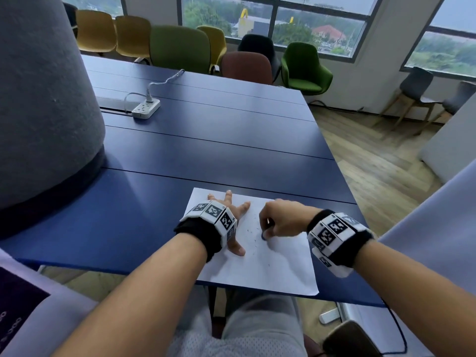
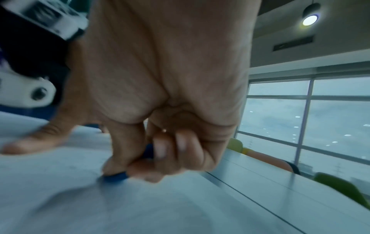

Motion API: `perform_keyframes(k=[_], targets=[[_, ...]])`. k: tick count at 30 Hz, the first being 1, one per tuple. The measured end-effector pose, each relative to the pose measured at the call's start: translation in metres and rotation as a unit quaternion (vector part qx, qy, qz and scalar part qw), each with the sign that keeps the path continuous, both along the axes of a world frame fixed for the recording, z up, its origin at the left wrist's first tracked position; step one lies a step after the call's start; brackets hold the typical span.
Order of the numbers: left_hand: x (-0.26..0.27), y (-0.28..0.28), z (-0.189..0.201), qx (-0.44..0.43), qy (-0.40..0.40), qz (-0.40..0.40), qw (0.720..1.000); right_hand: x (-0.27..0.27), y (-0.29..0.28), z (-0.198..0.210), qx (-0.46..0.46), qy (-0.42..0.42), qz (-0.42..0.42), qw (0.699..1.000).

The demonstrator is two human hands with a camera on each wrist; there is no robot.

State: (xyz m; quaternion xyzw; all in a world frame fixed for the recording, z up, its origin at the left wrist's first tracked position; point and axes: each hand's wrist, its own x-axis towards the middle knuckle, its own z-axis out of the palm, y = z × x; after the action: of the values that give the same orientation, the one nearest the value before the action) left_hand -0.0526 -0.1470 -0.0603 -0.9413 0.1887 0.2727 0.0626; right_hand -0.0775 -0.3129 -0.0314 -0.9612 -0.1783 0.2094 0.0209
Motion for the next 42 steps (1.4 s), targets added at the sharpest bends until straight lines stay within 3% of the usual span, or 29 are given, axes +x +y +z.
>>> perform_keyframes(k=[2, 5, 10, 16, 21, 24, 29, 33, 38, 42], targets=[[0.000, -0.001, 0.000, 0.003, 0.003, 0.004, 1.000, 0.017, -0.003, -0.002, 0.003, -0.035, -0.040, 0.999], [0.000, -0.001, 0.000, 0.005, 0.003, 0.003, 1.000, 0.030, -0.012, -0.008, 0.053, -0.020, -0.076, 0.995], [-0.001, -0.002, 0.003, 0.002, 0.006, 0.005, 1.000, 0.019, -0.009, -0.006, 0.051, 0.071, -0.025, 0.996], [-0.001, -0.001, 0.002, 0.002, 0.007, 0.002, 1.000, 0.034, -0.013, -0.009, 0.040, -0.039, -0.115, 0.992], [-0.002, -0.002, 0.004, 0.002, 0.013, 0.004, 1.000, 0.028, -0.015, -0.012, 0.046, 0.008, -0.093, 0.995], [-0.002, -0.002, 0.005, -0.003, 0.019, 0.008, 1.000, 0.037, -0.028, -0.009, 0.049, -0.036, -0.138, 0.989], [-0.001, -0.002, 0.005, -0.002, 0.023, 0.012, 1.000, 0.028, -0.023, -0.017, 0.065, -0.002, -0.096, 0.993], [-0.002, -0.002, 0.005, -0.006, 0.025, 0.012, 1.000, 0.035, -0.032, -0.013, 0.058, -0.051, -0.143, 0.987], [-0.001, -0.002, 0.004, -0.002, 0.021, 0.012, 1.000, 0.025, -0.021, -0.018, 0.055, -0.004, -0.091, 0.994], [-0.002, -0.003, 0.005, -0.006, 0.023, 0.012, 1.000, 0.034, -0.027, -0.011, 0.039, -0.064, -0.140, 0.987]])
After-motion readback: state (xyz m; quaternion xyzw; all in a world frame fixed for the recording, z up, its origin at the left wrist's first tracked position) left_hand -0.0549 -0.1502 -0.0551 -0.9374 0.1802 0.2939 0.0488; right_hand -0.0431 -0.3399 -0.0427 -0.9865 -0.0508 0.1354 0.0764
